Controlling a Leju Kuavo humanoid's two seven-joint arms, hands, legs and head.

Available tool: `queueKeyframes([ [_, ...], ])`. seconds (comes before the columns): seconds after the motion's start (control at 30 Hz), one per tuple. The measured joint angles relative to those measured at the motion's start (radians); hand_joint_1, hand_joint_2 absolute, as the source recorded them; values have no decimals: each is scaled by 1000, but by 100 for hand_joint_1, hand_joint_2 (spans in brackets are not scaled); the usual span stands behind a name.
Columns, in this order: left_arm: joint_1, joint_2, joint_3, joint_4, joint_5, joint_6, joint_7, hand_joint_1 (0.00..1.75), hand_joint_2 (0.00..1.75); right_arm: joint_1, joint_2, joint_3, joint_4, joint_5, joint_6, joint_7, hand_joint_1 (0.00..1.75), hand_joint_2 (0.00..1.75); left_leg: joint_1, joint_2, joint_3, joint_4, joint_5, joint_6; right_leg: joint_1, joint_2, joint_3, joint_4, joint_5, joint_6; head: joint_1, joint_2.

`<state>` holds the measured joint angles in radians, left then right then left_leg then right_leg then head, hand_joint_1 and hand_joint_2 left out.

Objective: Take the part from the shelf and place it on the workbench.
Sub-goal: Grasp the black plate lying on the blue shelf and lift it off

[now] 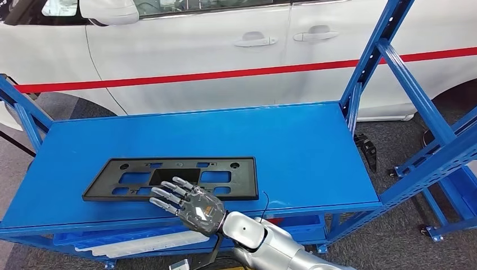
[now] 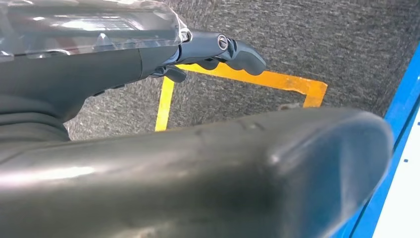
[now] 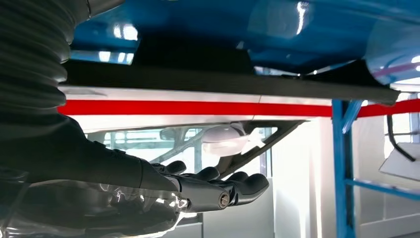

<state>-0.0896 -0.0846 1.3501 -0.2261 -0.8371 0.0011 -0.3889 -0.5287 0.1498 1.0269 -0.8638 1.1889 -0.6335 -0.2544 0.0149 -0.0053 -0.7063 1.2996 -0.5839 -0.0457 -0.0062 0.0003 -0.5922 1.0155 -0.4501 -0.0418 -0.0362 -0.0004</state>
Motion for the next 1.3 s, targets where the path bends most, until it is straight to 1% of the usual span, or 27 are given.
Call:
queueKeyframes([
  [0.03,1,0,-1,0,0,0,0,0,0,0,8,3,7,3,-1,3,0,175,0,0,8,-20,22,1,1,1,1,0,0,0,0,0],
  [0.1,0,1,-4,0,-2,-1,-2,0,0,-3,27,5,17,11,-2,14,0,175,0,0,72,-160,95,8,1,3,5,0,-2,2,0,0],
  [0.17,-2,1,-6,0,-3,-1,-4,0,0,-11,47,6,26,25,-4,31,0,175,-5,0,129,-277,135,19,4,4,7,2,-4,9,0,0],
  [0.2,-3,2,-6,0,-5,-1,-5,0,0,-15,57,6,32,33,-6,39,0,175,-8,0,138,-297,137,24,5,5,6,2,-4,14,0,0],
  [0.27,-3,3,-7,0,-9,-2,-6,0,0,-23,74,6,45,48,-9,54,0,175,-9,-1,139,-300,139,35,6,5,5,0,-3,25,0,0],
  [0.33,-3,3,-8,0,-13,-3,-7,0,0,-31,90,6,59,60,-11,66,0,175,-5,0,142,-310,146,48,5,5,-2,19,-19,36,0,0],
  [0.37,-4,3,-8,0,-15,-3,-7,0,0,-37,97,6,67,64,-11,71,0,175,-2,1,144,-315,149,54,4,4,-18,56,-43,41,0,0],
  [0.43,-5,3,-10,0,-18,-4,-7,0,0,-44,107,6,85,71,-12,79,0,175,-3,2,143,-315,151,59,2,4,-78,182,-108,47,0,0],
  [0.47,-5,3,-11,0,-20,-4,-7,0,0,-46,110,6,96,74,-11,84,0,175,-3,2,142,-314,151,59,1,3,-109,246,-131,49,0,0],
  [0.5,-4,3,-12,0,-20,-4,-7,0,0,-48,114,6,108,77,-11,88,0,175,-3,2,141,-313,150,60,1,3,-128,282,-136,50,0,0],
  [0.53,-4,3,-13,0,-21,-5,-7,0,0,-52,118,6,121,81,-11,94,0,175,-4,1,141,-311,149,59,1,3,-127,278,-121,49,0,0],
  [0.57,-4,3,-14,0,-22,-5,-7,0,0,-59,125,5,136,84,-10,99,0,175,-4,1,141,-309,148,58,1,3,-107,234,-90,47,0,0],
  [0.6,-4,3,-16,0,-23,-6,-8,0,0,-68,132,5,152,87,-11,104,0,175,-4,0,142,-306,146,55,1,3,-72,163,-52,43,0,0],
  [0.67,-5,3,-21,0,-27,-7,-9,0,0,-91,146,3,183,93,-12,115,0,175,-7,-1,139,-299,141,47,4,3,-14,43,-8,34,0,0],
  [0.7,-5,3,-24,0,-29,-7,-10,0,0,-100,153,2,200,97,-13,121,0,175,-9,-1,138,-297,140,42,6,4,-3,15,-3,29,0,0],
  [0.8,-6,4,-30,0,-33,-7,-10,0,0,-120,167,0,251,117,-14,144,0,175,-6,0,136,-295,137,25,8,4,-2,3,0,13,0,0],
  [0.83,-6,4,-31,0,-34,-7,-11,0,0,-126,172,0,267,124,-13,154,0,175,-5,0,131,-283,127,20,5,4,0,0,2,7,0,0],
  [0.9,-6,4,-31,1,-35,-7,-12,0,0,-139,181,0,296,137,-6,174,0,175,-2,0,94,-199,77,10,1,2,1,-4,4,-1,0,0],
  [0.97,-6,4,-31,1,-35,-7,-13,0,0,-147,187,0,324,150,5,196,0,175,-1,0,29,-61,15,2,2,1,1,-4,4,-4,0,0],
  [1.0,-5,5,-31,1,-35,-7,-13,0,0,-149,188,0,337,158,12,207,0,175,0,1,6,-15,3,0,2,1,1,-4,3,-5,0,0],
  [1.03,-5,6,-31,1,-35,-7,-13,0,0,-151,188,1,350,165,20,221,0,175,1,1,1,-7,12,-1,2,1,1,-3,3,-4,0,0],
  [1.07,-4,6,-31,1,-35,-7,-13,0,0,-156,189,1,360,173,27,237,0,175,2,1,17,-43,40,0,2,2,2,-3,2,-4,0,0],
  [1.13,-6,8,-31,1,-35,-7,-14,0,0,-170,194,2,381,189,40,271,0,175,2,2,87,-187,111,5,3,3,7,-2,0,1,0,0],
  [1.17,-7,8,-31,1,-35,-7,-14,0,0,-179,196,2,392,199,47,289,0,175,0,1,117,-249,132,10,4,4,8,-2,-1,5,0,0],
  [1.2,-8,8,-31,1,-35,-7,-14,0,0,-188,197,2,404,208,52,304,0,175,-3,1,135,-287,142,16,6,5,8,-2,-1,10,0,0],
  [1.23,-9,8,-31,1,-35,-7,-14,0,0,-196,197,2,416,215,58,318,10,175,-6,0,140,-300,139,22,6,5,7,-2,-1,16,0,0],
  [1.3,-8,8,-32,1,-35,-7,-14,0,0,-213,197,2,436,228,76,341,78,175,-6,0,142,-307,144,34,5,5,8,-3,-1,28,0,0],
])
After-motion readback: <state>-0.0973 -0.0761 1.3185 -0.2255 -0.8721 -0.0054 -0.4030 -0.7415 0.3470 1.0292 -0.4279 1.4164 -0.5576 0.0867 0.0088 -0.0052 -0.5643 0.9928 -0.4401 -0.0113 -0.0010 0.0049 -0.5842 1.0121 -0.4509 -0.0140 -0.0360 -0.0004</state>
